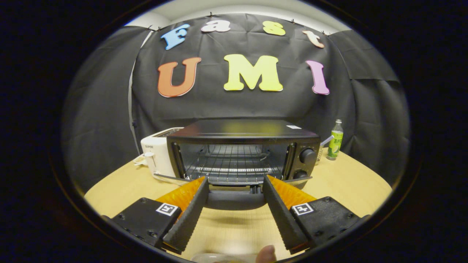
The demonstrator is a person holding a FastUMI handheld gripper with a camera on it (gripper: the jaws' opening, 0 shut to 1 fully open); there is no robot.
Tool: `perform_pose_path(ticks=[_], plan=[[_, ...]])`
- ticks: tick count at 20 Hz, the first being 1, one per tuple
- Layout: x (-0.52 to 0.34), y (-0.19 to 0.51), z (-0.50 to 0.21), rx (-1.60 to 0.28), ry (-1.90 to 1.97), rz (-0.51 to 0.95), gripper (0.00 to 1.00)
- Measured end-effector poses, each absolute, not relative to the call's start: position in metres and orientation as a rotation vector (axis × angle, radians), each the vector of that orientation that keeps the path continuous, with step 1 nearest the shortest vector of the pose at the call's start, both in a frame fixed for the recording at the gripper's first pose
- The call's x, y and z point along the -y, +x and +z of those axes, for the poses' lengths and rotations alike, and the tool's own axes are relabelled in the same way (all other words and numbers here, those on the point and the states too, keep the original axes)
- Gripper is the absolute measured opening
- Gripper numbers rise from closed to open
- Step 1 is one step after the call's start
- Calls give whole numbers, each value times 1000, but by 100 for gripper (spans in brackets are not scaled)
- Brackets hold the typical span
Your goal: Open the toaster oven, put the food inside, and close the toaster oven door.
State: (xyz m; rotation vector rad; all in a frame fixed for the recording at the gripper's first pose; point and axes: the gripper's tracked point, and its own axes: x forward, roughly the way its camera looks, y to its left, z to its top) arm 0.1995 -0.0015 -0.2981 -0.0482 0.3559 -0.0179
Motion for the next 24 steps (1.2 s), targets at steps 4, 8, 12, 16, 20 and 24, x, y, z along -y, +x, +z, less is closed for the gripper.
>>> perform_pose_path(ticks=[4,8,12,16,20,24], plan=[[4,177,-321,-453,-21,2,98],[6,160,-343,-535,-20,16,95],[7,151,-361,-606,3,19,95],[10,143,-359,-623,7,9,95],[13,121,-336,-582,-12,-13,96],[8,91,-308,-527,-34,-12,97]])
